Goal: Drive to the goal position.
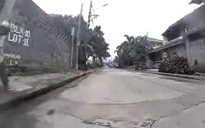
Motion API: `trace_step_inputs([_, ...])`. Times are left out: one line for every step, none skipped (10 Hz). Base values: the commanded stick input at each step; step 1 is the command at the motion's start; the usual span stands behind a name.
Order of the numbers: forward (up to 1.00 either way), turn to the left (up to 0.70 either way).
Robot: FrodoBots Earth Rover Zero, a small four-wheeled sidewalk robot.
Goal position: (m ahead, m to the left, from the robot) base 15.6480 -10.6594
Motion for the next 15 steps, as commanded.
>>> trace_step_inputs([0.70, -0.27])
trace_step_inputs([0.70, 0.00])
trace_step_inputs([0.70, 0.00])
trace_step_inputs([0.70, 0.00])
trace_step_inputs([0.70, 0.00])
trace_step_inputs([0.70, 0.00])
trace_step_inputs([0.70, 0.00])
trace_step_inputs([0.70, 0.00])
trace_step_inputs([0.70, 0.00])
trace_step_inputs([0.70, 0.00])
trace_step_inputs([0.70, 0.00])
trace_step_inputs([0.70, 0.00])
trace_step_inputs([0.70, 0.00])
trace_step_inputs([0.70, -0.16])
trace_step_inputs([0.70, -0.35])
